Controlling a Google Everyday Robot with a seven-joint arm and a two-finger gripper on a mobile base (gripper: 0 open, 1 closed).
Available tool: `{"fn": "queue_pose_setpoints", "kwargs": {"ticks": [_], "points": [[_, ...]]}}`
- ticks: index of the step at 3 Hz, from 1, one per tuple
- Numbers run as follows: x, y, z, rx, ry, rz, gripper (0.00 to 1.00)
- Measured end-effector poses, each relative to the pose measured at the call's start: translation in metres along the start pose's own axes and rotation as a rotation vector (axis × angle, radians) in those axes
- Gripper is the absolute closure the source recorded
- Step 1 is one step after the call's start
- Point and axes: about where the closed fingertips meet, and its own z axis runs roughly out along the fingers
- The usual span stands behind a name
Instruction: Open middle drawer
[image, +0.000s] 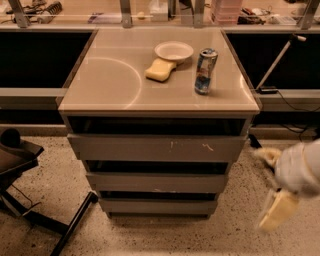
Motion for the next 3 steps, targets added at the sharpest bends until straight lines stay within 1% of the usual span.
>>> {"fn": "queue_pose_setpoints", "kwargs": {"ticks": [1,2,3], "points": [[0.059,0.026,0.106,-0.087,-0.082,0.146,0.0],[0.082,0.014,0.2,-0.09,-0.16,0.248,0.0],[0.082,0.014,0.2,-0.089,-0.16,0.248,0.0]]}}
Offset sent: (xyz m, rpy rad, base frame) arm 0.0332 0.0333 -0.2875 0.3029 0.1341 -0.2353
